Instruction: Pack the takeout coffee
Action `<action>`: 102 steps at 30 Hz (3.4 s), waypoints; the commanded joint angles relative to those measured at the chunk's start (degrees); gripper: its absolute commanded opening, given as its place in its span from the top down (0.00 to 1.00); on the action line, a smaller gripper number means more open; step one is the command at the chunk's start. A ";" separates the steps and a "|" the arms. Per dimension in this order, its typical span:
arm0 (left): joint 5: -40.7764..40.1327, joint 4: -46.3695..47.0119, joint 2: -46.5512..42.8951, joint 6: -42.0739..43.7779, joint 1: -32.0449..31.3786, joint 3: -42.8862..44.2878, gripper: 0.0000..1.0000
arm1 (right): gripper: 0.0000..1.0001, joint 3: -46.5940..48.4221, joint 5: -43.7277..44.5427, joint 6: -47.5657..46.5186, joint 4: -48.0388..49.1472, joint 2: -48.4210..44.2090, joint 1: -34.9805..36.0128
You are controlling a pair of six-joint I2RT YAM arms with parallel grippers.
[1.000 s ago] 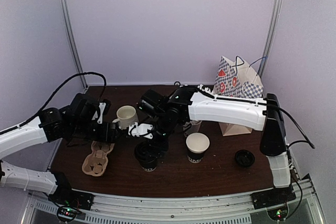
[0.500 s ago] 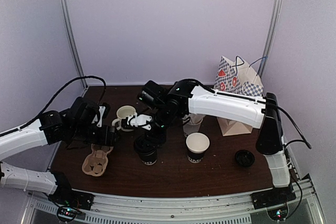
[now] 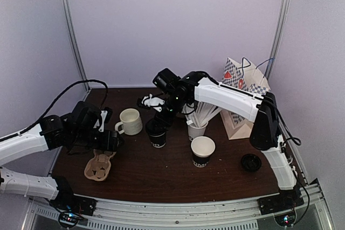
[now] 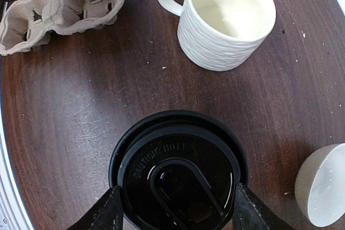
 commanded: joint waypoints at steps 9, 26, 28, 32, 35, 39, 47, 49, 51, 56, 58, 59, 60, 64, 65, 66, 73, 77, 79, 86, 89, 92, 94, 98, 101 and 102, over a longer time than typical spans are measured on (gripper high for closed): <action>1.15 1.40 -0.61 -0.86 0.39 -0.57 0.28 | 0.19 2.82 -0.32 3.40 -1.15 -0.27 -0.06; 3.24 3.34 5.38 3.37 0.39 3.92 0.30 | 0.20 -16.68 -11.07 -3.46 -0.42 -25.74 0.20; 3.25 3.93 6.17 4.09 0.39 4.25 0.31 | 0.23 -24.21 -12.23 -6.86 0.63 -31.28 0.23; 2.68 3.96 7.89 5.79 0.39 5.86 0.31 | 0.37 -35.71 -12.31 -13.11 -2.74 -37.59 0.20; 2.66 4.07 9.20 6.61 0.39 7.09 0.31 | 0.47 -43.54 -7.84 -14.85 -2.67 -39.95 0.17; 3.63 4.77 11.16 6.78 0.39 8.26 0.31 | 0.48 -51.51 0.19 -13.95 1.33 -41.35 0.13; 5.53 6.08 11.85 5.51 0.39 7.53 0.32 | 0.50 -54.68 4.49 -13.88 2.77 -38.49 -0.15; 5.34 5.90 11.36 5.47 0.43 7.18 0.32 | 0.53 -55.12 3.67 -14.22 2.98 -38.27 -0.14; 5.06 5.98 10.91 5.42 0.39 6.63 0.32 | 0.57 -55.46 3.24 -14.41 3.32 -37.83 -0.15; 5.13 6.08 10.37 4.96 0.39 5.82 0.32 | 0.72 -54.36 1.75 -14.56 2.30 -36.04 -0.06; 5.18 6.08 10.20 4.93 0.39 5.51 0.32 | 0.79 -53.71 0.99 -14.60 1.62 -35.54 0.14; 5.20 6.03 10.14 4.86 0.39 5.39 0.32 | 0.84 -53.44 0.60 -14.64 1.24 -35.43 0.30; 5.15 6.07 10.02 4.87 0.39 5.32 0.32 | 0.88 -53.19 0.45 -14.72 0.99 -35.34 0.58; 4.94 6.16 9.56 4.85 0.43 4.88 0.32 | 0.99 -52.97 -0.39 -15.73 -0.14 -35.85 2.44; 4.86 6.17 9.35 4.85 0.44 4.82 0.32 | 0.99 -52.78 -0.63 -16.13 -0.49 -36.04 3.07; 4.85 6.14 9.22 4.87 0.41 4.75 0.32 | 0.99 -52.51 -0.95 -16.48 -0.93 -36.21 3.81; 4.41 6.08 8.56 4.94 0.39 4.14 0.32 | 1.00 -48.78 -1.66 -17.10 -3.09 -35.30 10.43; 4.28 5.77 8.12 4.89 0.39 4.06 0.32 | 1.00 -47.72 -0.67 -17.08 -3.11 -33.28 14.17; 4.16 5.66 7.78 4.85 0.43 3.88 0.32 | 1.00 -47.79 0.80 -16.63 -2.43 -32.34 15.87; 4.15 5.39 7.07 4.76 0.39 3.85 0.32 | 0.75 -48.50 5.82 -15.81 -0.14 -31.84 16.85; 4.04 5.07 6.77 4.97 0.44 3.91 0.32 | 0.50 -48.93 4.12 -17.55 -1.72 -34.58 16.81; 4.08 4.69 6.74 6.00 0.39 4.18 0.32 | 0.25 -49.90 0.99 -19.25 -2.57 -40.04 16.54; 3.98 4.34 7.01 7.12 0.39 4.69 0.32 | 0.22 -48.44 -1.45 -20.78 -4.80 -41.87 15.68; 4.00 3.98 7.67 9.25 0.39 6.61 0.31 | 0.22 -47.91 -3.46 -22.30 -7.51 -44.09 13.18; 4.23 3.81 8.33 10.91 0.39 8.92 0.31 | 0.23 -50.49 -3.20 -22.55 -7.76 -46.94 10.70; 4.16 3.79 8.59 11.58 0.43 9.68 0.31 | 0.24 -51.79 -3.20 -22.43 -7.58 -48.67 9.54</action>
